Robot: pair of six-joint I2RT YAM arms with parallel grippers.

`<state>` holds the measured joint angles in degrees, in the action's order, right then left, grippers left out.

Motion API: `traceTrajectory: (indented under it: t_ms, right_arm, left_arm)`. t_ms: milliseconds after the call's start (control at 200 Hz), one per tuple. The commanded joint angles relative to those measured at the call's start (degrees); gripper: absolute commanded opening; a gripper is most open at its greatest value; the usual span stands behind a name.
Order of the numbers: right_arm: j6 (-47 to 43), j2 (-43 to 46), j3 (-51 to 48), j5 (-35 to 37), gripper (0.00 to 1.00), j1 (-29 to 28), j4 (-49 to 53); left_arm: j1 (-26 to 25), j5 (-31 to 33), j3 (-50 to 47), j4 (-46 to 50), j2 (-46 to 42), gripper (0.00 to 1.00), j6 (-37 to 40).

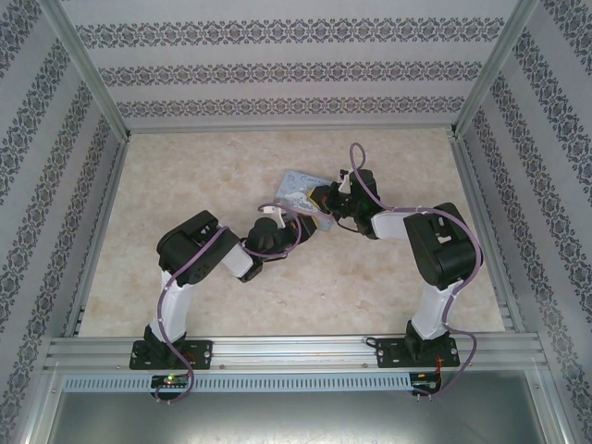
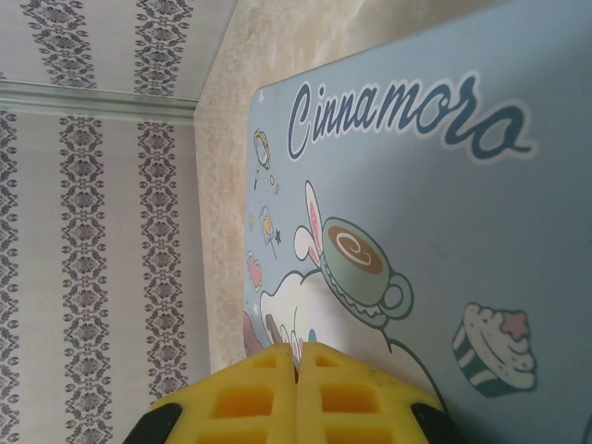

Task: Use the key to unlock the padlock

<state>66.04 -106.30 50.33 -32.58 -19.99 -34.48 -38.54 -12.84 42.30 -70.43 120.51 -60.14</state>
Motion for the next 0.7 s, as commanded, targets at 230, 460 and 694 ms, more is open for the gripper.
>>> traceTrajectory:
  t_ms: [230, 460, 694]
  right_arm:
    - [-0.5, -2.5, -0.7, -0.3, 0.00, 0.0, 3.6]
    - [-0.6, -2.3, -1.0, -0.3, 0.00, 0.1, 3.5]
    - [-0.5, -2.3, -1.0, -0.5, 0.00, 0.2, 3.5]
  left_arm:
    - [-1.4, 4.0, -3.3, -3.8, 1.3, 0.47, -3.4]
    - [-1.4, 5.0, -2.9, -2.3, 1.4, 0.42, -3.5]
    - [-1.4, 5.5, -2.5, -1.2, 1.7, 0.32, -3.3]
